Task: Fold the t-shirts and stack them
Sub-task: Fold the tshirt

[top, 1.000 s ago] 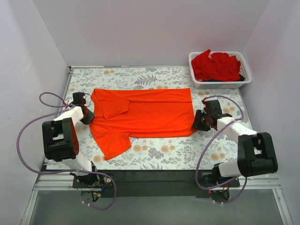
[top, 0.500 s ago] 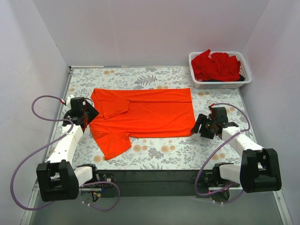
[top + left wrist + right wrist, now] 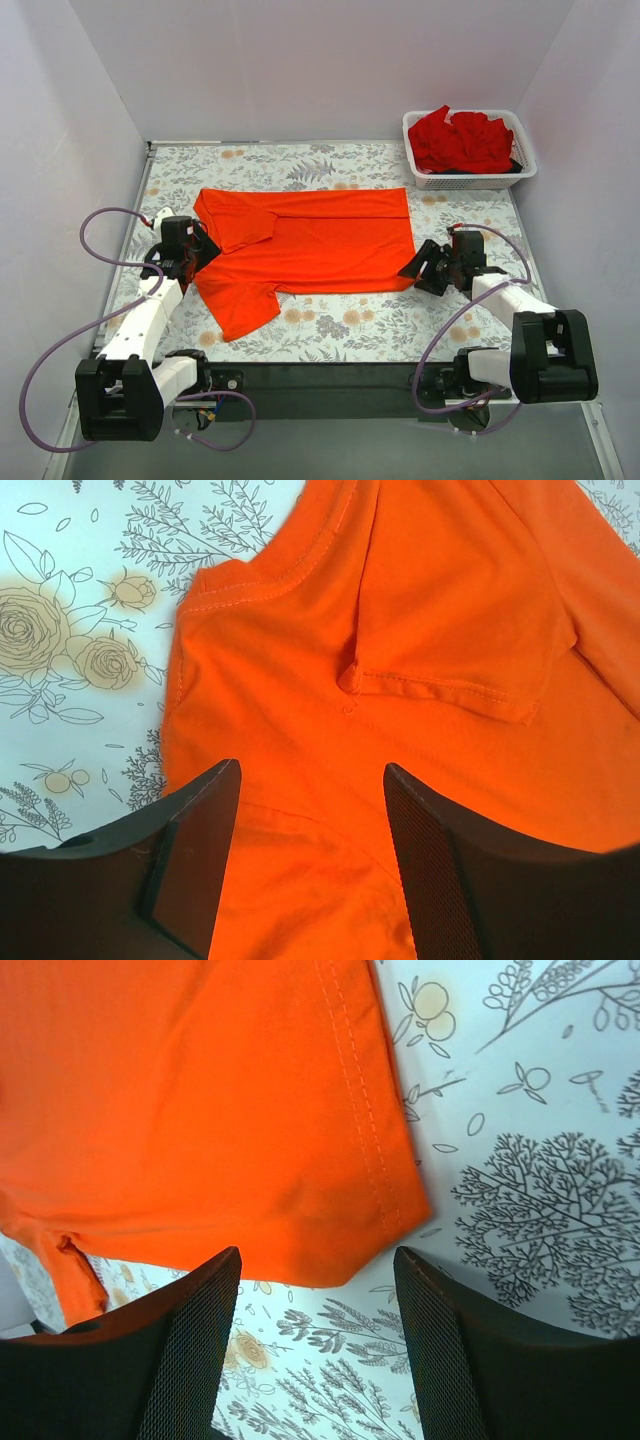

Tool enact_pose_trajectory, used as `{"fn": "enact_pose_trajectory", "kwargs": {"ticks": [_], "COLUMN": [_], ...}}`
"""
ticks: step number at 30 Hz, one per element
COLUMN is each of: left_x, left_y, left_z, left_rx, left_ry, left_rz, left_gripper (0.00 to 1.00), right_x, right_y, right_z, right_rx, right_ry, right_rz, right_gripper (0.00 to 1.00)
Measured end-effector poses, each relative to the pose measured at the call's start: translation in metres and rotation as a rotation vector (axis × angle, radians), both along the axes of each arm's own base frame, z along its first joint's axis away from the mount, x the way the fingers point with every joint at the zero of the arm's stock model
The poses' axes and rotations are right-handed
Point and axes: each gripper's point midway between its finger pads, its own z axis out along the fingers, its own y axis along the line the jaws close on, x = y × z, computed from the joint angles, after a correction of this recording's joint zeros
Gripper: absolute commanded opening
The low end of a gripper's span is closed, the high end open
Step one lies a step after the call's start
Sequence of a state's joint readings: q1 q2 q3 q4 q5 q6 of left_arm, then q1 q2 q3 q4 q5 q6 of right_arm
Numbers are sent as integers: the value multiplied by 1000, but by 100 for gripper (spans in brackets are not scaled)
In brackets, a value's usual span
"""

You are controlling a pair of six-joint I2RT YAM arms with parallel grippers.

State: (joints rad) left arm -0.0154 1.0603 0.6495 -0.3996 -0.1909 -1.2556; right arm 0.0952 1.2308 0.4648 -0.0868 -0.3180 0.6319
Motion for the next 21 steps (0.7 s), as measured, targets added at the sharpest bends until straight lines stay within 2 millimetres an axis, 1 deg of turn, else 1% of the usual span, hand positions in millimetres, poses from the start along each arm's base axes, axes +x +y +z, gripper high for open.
{"fn": "enact_pose_trajectory", "kwargs": {"ticks": [5,7,10,13,15,17,19,21], "left_x": [2,2,2,2,2,2,3,3], "left_y": [-2,-3,-3,-4,-4,-5,-5,-5], "left_z": [2,2,2,2,3,3,4,4], "left_rx": [-8,-10,-12,-14,-15,-16,-17,-17], "left_ry": [-11,-12,-12,-13,-14,-16,-19,-20], "left_rz": [-12,-14,-16,-19,-20,-22,-22,-23], "left_gripper": [58,58,58,58,58,58,58,58], "right_x": [5,11,27,45,53,58,59,55], "right_y": [6,10,22,37,47,52,50,41], "right_z": [3,9,29,54,71,81,83,76], "right_rx": [28,31,37,30,19,2,-25,-65], "right_ry": [8,-1,-45,-115,-165,-203,-216,-194], "right_rz": [8,21,57,113,154,176,180,160], "right_gripper": [70,70,69,68,69,69,68,67]}}
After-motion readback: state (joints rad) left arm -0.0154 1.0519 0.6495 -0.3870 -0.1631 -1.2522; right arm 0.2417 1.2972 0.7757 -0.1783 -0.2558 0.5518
